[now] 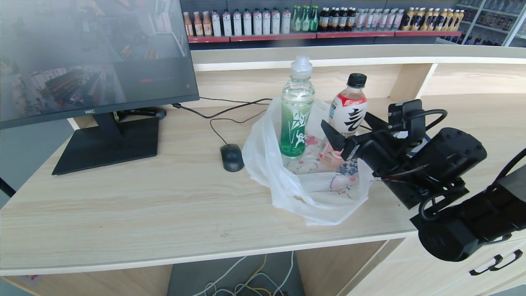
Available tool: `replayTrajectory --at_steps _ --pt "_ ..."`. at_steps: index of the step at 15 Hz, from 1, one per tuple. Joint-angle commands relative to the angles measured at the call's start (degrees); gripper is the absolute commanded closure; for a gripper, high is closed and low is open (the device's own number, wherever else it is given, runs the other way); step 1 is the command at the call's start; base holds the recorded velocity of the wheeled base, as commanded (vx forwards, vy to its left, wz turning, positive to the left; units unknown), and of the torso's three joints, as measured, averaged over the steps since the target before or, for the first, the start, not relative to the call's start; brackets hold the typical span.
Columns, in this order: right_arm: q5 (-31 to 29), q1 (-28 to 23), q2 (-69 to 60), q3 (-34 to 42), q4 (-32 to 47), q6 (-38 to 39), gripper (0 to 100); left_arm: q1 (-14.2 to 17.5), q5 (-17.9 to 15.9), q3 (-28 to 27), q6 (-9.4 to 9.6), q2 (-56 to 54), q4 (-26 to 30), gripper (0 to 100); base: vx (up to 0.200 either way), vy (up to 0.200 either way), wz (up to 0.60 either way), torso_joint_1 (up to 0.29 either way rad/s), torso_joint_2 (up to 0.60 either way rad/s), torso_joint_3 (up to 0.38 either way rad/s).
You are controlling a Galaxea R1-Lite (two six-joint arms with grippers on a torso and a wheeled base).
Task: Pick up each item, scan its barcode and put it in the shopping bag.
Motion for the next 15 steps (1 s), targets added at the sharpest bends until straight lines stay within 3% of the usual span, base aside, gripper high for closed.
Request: replayTrajectory --at_steps 1,9,12,13,14,15 --pt "0.1 0.0 -9.1 5.9 -0.1 -0.3 0 0.0 0.1 0.0 -0.01 0.0 0.0 0 0.000 0.000 0.00 0.000 0.00 0.000" --pt "0.3 0.9 -48.1 43.3 0.5 -0.5 0 0.0 0.0 0.0 -0.01 0.0 0.0 0 0.000 0.000 0.00 0.000 0.00 0.000" --pt "0.1 0.6 -62.6 43.3 20.5 -0.5 0 0.0 0.0 0.0 -0.01 0.0 0.0 0 0.000 0.000 0.00 0.000 0.00 0.000" --pt "0.0 0.4 -73.3 43.3 36.9 -0.8 0 0.0 0.0 0.0 -0.01 0.0 0.0 0 0.000 0.000 0.00 0.000 0.00 0.000" --pt "0.0 0.2 -77.8 43.3 44.0 -1.3 0 0.0 0.0 0.0 -0.01 0.0 0.0 0 0.000 0.000 0.00 0.000 0.00 0.000" --pt "0.2 -0.1 -90.3 42.3 63.2 -2.0 0 0.0 0.0 0.0 -0.01 0.0 0.0 0 0.000 0.000 0.00 0.000 0.00 0.000"
